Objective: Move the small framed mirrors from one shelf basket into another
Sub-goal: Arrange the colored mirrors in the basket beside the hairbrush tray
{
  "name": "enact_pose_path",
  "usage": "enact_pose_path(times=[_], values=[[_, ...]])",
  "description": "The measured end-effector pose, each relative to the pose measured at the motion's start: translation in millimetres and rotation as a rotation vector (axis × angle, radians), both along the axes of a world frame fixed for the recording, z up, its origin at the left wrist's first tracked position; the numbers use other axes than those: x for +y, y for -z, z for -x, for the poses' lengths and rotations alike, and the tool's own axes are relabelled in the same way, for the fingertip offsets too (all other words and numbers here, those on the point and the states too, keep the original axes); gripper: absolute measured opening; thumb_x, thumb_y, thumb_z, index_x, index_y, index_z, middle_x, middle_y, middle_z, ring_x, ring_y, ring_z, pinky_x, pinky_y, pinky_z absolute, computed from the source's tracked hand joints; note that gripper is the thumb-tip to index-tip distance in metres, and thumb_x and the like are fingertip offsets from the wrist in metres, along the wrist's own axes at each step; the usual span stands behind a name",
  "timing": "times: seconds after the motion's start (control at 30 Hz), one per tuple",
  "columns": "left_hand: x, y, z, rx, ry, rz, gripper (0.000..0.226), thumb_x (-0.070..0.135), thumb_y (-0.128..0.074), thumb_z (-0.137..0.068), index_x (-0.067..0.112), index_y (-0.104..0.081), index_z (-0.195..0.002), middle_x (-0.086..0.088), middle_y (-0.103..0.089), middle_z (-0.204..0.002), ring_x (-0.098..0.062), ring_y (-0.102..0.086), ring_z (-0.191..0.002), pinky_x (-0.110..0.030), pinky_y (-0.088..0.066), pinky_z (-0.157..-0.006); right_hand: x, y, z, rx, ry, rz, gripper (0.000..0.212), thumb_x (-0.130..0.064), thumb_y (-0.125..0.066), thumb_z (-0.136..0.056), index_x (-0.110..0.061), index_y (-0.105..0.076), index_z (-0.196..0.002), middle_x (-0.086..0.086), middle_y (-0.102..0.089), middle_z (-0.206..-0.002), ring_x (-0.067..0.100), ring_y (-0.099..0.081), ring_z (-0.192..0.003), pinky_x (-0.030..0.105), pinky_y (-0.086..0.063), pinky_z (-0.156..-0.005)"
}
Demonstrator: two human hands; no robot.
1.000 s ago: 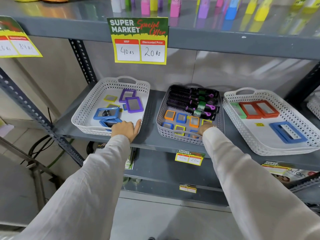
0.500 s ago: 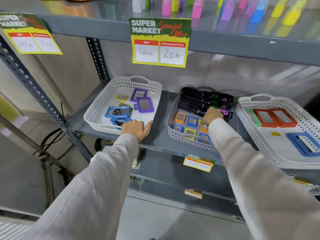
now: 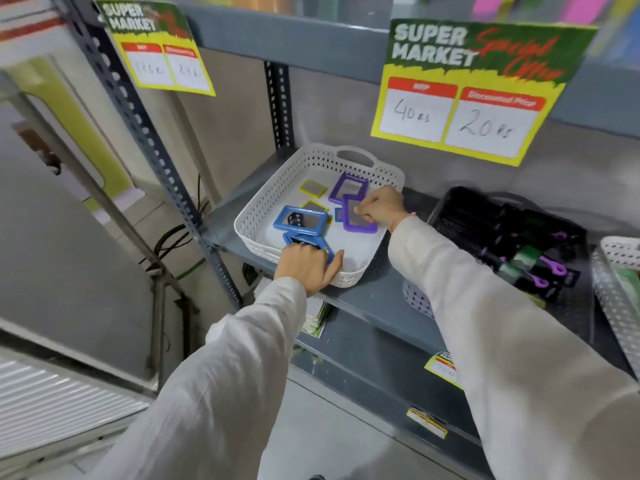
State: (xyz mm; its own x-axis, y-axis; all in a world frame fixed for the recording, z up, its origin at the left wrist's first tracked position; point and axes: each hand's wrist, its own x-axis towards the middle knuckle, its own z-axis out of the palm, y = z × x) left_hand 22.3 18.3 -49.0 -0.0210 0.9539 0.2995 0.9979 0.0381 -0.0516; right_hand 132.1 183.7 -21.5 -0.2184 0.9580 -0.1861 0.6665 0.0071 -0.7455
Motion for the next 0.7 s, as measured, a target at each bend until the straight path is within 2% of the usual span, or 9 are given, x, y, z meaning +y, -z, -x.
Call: enact_pose_path(times=[0.07,0.13,0.2,0.3,0.43,0.53,0.7], values=[[0.3,2.3,0.1,0.009,-0.011,-0.003,0.069,0.052,0.003,-0.08,0.015,-0.048,-0.05,-0.007,-0.052,-0.049,-0.024,-0.043,-0.046,-0.023,-0.017,-0.045,0.7,8.4,21.5,0.022,-0.059,-0.027,0.006,-0.009,-0.073,-0.076,-0.003,-0.074,-0.074,0.009,-0.063,-0.073,0.02,-0.058,-0.079,0.038,-0.054,-0.093],[0.2,2.5,-2.0,0.018,-0.011,-0.021,0.067,0.051,-0.002,-0.082,0.015,-0.046,-0.046,-0.006,-0.047,-0.045,-0.022,-0.037,-0.042,-0.023,-0.018,-0.045,-0.9,15.7,34.4,-0.016,-0.127,-0.035,0.016,-0.008,-0.069,-0.079,0.001,-0.075,-0.091,0.01,-0.064,-0.079,0.017,-0.057,-0.082,0.031,-0.052,-0.092],[1.4,5.0,0.2,0.029,-0.029,-0.022,0.064,0.051,-0.009,-0.084,0.015,-0.042,-0.042,-0.004,-0.042,-0.04,-0.02,-0.033,-0.038,-0.021,-0.016,-0.044,-1.4,23.8,45.9,-0.034,-0.171,-0.044,0.018,-0.006,-0.066,-0.081,0.0,-0.075,-0.095,0.016,-0.072,-0.092,0.018,-0.059,-0.085,0.027,-0.05,-0.088],[3.2,7.4,3.7,0.035,-0.062,-0.063,0.061,0.048,-0.021,-0.086,0.016,-0.033,-0.036,0.001,-0.029,-0.034,-0.019,-0.025,-0.032,-0.018,-0.015,-0.042,1.1,32.9,52.7,-0.097,-0.149,-0.085,0.021,-0.006,-0.062,-0.085,0.001,-0.072,-0.101,0.02,-0.068,-0.114,0.031,-0.063,-0.107,0.029,-0.049,-0.089],[3.4,11.0,3.8,0.045,-0.064,-0.086,0.06,0.047,-0.024,-0.086,0.016,-0.031,-0.035,0.001,-0.026,-0.033,-0.019,-0.022,-0.031,-0.018,-0.018,-0.043,2.1,33.8,53.8,-0.279,-0.13,-0.232,0.027,-0.006,-0.059,-0.087,0.004,-0.063,-0.112,0.026,-0.061,-0.121,0.038,-0.059,-0.113,0.038,-0.05,-0.089],[3.6,10.0,3.6,0.058,-0.085,-0.113,0.059,0.046,-0.027,-0.085,0.016,-0.027,-0.035,0.003,-0.021,-0.032,-0.018,-0.019,-0.03,-0.017,-0.019,-0.042,2.1,34.0,54.6,-0.401,-0.164,-0.3,0.03,-0.008,-0.061,-0.089,0.004,-0.06,-0.117,0.025,-0.06,-0.123,0.039,-0.059,-0.114,0.04,-0.051,-0.088],[5.2,11.7,4.6,0.08,-0.079,-0.109,0.059,0.046,-0.026,-0.086,0.016,-0.027,-0.035,0.003,-0.022,-0.032,-0.018,-0.02,-0.029,-0.018,-0.018,-0.042,9.4,31.0,53.4,-0.495,-0.228,-0.255,0.038,-0.018,-0.066,-0.087,0.001,-0.058,-0.119,0.024,-0.059,-0.126,0.039,-0.055,-0.119,0.04,-0.048,-0.092]])
